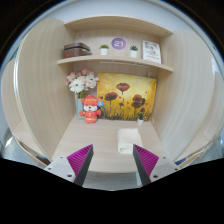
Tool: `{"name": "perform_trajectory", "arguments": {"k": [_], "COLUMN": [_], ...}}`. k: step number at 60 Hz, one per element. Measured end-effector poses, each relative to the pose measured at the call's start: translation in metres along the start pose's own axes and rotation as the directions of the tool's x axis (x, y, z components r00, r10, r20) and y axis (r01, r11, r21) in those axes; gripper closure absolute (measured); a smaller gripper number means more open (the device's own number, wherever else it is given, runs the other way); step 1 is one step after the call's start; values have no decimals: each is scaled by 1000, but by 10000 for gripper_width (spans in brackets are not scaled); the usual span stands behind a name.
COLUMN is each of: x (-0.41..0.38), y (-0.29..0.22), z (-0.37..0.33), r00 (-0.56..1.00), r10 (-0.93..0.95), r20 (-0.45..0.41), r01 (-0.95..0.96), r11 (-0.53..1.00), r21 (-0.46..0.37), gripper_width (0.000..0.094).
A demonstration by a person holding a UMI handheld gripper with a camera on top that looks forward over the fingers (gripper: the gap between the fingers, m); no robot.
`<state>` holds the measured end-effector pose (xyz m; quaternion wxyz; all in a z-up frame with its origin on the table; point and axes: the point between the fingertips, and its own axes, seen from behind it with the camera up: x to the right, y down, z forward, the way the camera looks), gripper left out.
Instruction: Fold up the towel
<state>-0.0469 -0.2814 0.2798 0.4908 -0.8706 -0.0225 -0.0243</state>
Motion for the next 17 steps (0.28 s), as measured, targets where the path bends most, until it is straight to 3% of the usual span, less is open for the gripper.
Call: {"name": "perform_trajectory", "arguments": {"k": [17], "x": [3], "y": [4], "z": [-3], "r00": [1000], "r10": [2], "r20": [5], "r01": [-2], "r11": [1000], "r21": [-13], "gripper_width": [133]}}
